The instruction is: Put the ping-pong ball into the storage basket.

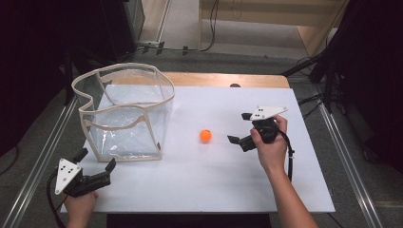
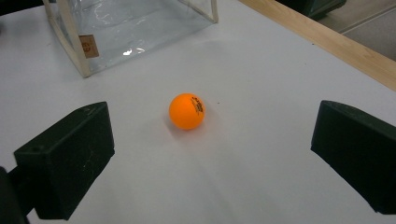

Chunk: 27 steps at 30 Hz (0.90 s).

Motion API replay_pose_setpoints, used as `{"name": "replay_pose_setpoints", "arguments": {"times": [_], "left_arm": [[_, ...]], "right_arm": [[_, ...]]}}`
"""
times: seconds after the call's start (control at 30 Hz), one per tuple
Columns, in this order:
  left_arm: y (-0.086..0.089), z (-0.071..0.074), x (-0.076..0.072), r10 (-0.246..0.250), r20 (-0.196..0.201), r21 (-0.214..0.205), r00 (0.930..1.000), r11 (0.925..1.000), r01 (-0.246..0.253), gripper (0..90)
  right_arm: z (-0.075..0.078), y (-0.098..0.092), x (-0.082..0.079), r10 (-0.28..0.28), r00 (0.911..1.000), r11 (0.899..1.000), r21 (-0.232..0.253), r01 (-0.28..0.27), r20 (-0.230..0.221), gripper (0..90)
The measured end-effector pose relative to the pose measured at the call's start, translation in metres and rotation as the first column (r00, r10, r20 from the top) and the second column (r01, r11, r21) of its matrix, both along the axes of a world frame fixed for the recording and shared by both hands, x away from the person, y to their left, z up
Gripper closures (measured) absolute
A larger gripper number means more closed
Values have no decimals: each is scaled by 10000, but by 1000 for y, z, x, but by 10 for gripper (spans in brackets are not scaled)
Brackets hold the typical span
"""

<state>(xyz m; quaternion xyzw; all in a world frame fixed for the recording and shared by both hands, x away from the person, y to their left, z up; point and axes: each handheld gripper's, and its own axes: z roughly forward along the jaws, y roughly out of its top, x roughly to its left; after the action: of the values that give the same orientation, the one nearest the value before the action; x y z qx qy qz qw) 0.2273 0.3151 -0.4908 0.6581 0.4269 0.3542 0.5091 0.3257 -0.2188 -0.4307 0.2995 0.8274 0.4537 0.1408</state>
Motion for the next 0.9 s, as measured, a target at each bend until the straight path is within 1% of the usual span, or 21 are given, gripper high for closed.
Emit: {"name": "replay_pose_setpoints", "arguments": {"times": [0.13, 0.17, 0.33, 0.43, 0.63, 0.7, 0.77, 0.9], "left_arm": [[0, 0, 0, 3, 4, -10, 10000, 10000, -3, 0], [0, 0, 0, -2, -4, 8, 10000, 10000, 2, 0], [0, 0, 0, 1, -1, -8, 10000, 10000, -1, 0], [0, 0, 0, -2, 0, -13, 10000, 10000, 2, 0], [0, 0, 0, 1, -5, -14, 10000, 10000, -1, 0], [0, 0, 0, 0, -10, -1, 10000, 10000, 0, 0], [0, 0, 0, -1, -13, 6, 10000, 10000, 1, 0], [0, 0, 0, -1, -17, -1, 10000, 10000, 1, 0]], "right_arm": [[2, 4, 3, 54, 10000, 10000, -24, -54, -54, 0], [2, 8, 4, 178, 9998, 9998, -105, -179, -47, 0], [4, 16, 8, 317, 9994, 9994, -167, -319, -149, 0], [4, 19, 9, 385, 9992, 9991, -167, -387, -135, 0], [2, 26, 16, 462, 9982, 9984, -316, -474, -380, 0], [0, 28, 18, 508, 9979, 9980, -343, -521, -391, 0], [-1, 30, 20, 495, 9973, 9980, -372, -516, -542, 0], [-3, 33, 24, 608, 9962, 9966, -519, -641, -619, 0]]}}
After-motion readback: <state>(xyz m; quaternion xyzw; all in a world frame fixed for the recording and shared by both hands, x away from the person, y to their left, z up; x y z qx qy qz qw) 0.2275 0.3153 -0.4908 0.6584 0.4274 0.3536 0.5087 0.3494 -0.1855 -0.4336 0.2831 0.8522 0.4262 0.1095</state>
